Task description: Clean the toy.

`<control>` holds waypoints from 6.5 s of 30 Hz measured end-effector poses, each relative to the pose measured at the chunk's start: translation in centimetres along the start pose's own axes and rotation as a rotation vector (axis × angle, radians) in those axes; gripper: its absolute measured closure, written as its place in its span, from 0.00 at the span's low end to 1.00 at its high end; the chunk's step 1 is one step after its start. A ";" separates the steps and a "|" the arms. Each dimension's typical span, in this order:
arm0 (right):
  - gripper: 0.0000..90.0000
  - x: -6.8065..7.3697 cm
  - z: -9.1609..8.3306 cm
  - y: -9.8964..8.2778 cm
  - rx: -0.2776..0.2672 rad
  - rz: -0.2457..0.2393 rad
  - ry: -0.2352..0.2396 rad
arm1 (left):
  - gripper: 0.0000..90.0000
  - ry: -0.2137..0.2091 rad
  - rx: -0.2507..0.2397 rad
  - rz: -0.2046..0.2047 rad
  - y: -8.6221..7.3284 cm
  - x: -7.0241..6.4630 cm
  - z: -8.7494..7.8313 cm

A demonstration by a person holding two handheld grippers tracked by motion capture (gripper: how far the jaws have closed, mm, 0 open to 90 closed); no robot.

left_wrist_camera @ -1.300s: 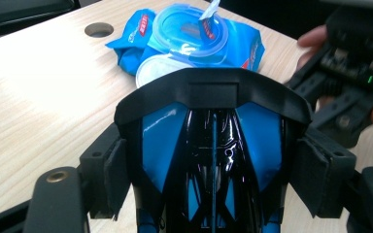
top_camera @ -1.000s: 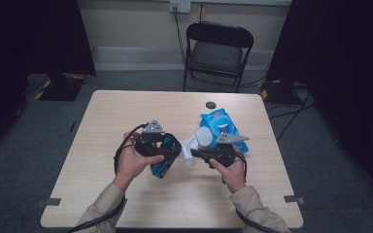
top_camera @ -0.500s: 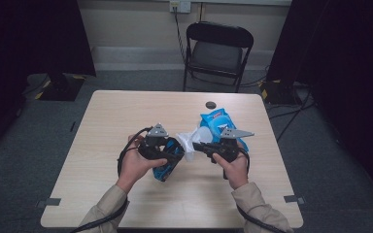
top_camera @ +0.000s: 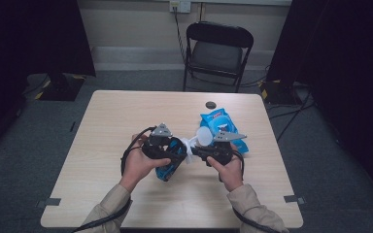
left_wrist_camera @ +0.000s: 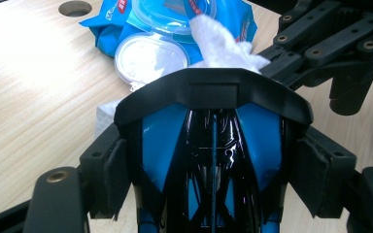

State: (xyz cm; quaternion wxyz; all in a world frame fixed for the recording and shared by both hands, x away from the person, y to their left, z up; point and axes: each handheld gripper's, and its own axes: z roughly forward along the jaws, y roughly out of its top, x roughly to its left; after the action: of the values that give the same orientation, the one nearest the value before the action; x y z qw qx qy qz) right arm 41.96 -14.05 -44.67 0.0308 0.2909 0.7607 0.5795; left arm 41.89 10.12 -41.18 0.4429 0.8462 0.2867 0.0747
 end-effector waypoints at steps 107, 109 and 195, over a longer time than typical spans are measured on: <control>0.98 -0.7 0.6 -0.2 0.010 0.004 -0.007 | 0.28 -0.055 -0.013 -0.020 -0.1 -0.4 0.2; 0.98 -0.7 0.8 -0.4 0.014 0.011 -0.005 | 0.28 -0.059 -0.017 -0.019 0.1 -0.5 0.3; 0.98 -4.0 -3.4 -5.0 0.115 0.043 -0.111 | 0.28 0.152 0.050 -0.168 -4.5 6.7 -2.9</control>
State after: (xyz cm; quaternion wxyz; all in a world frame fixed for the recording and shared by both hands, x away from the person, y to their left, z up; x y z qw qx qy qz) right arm 41.91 -19.68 -49.26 0.0437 0.3401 0.7835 0.5182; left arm 44.44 17.90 -43.89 0.4035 0.8218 0.3911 0.0941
